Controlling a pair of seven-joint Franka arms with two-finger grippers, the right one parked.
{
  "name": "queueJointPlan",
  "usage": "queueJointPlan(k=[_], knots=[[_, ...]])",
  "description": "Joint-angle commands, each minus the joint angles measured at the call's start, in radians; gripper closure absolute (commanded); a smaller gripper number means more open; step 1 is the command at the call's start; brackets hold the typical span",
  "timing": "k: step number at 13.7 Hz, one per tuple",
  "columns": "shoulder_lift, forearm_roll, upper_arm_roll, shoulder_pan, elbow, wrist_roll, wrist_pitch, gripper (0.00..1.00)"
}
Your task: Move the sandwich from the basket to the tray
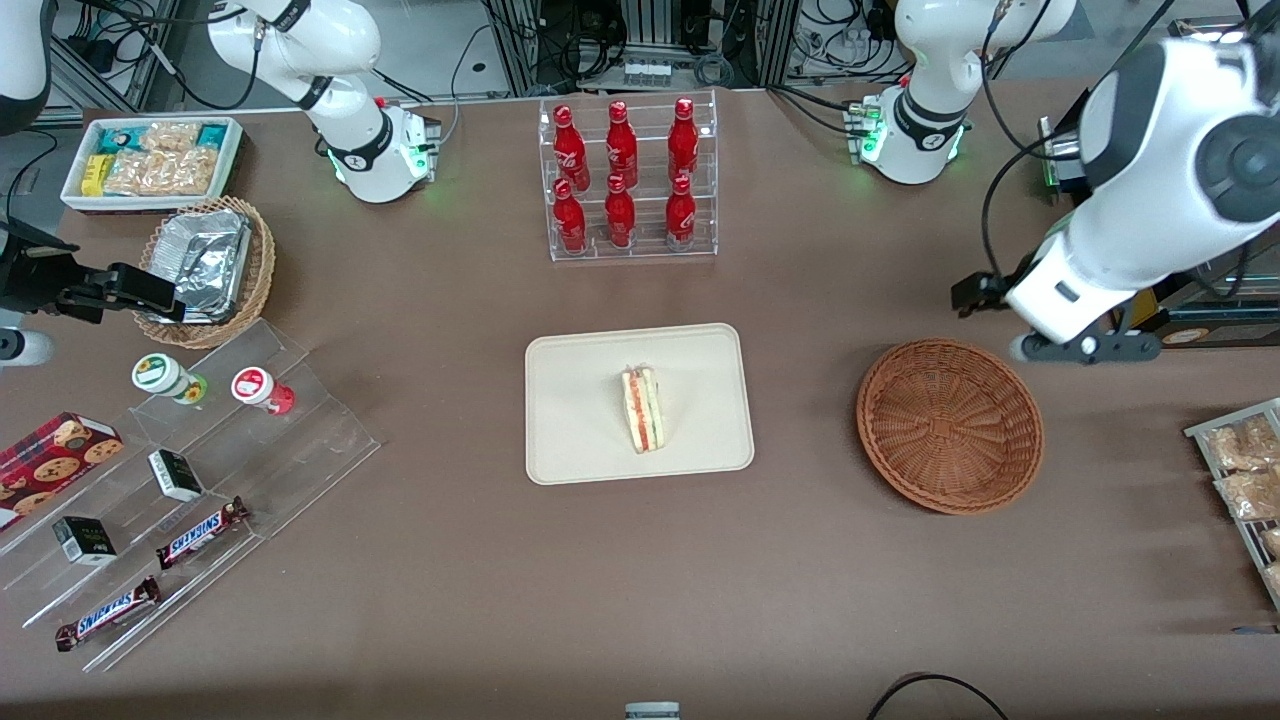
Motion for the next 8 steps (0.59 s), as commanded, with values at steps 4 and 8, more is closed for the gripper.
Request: queueJointPlan(k=[4,8], knots=[[-0.073,-0.019,0.057,0.013,0.027,0.066,-0.104,0.00],[-0.073,-0.021,0.093,-0.005,0.035,0.066,-0.107,0.00]])
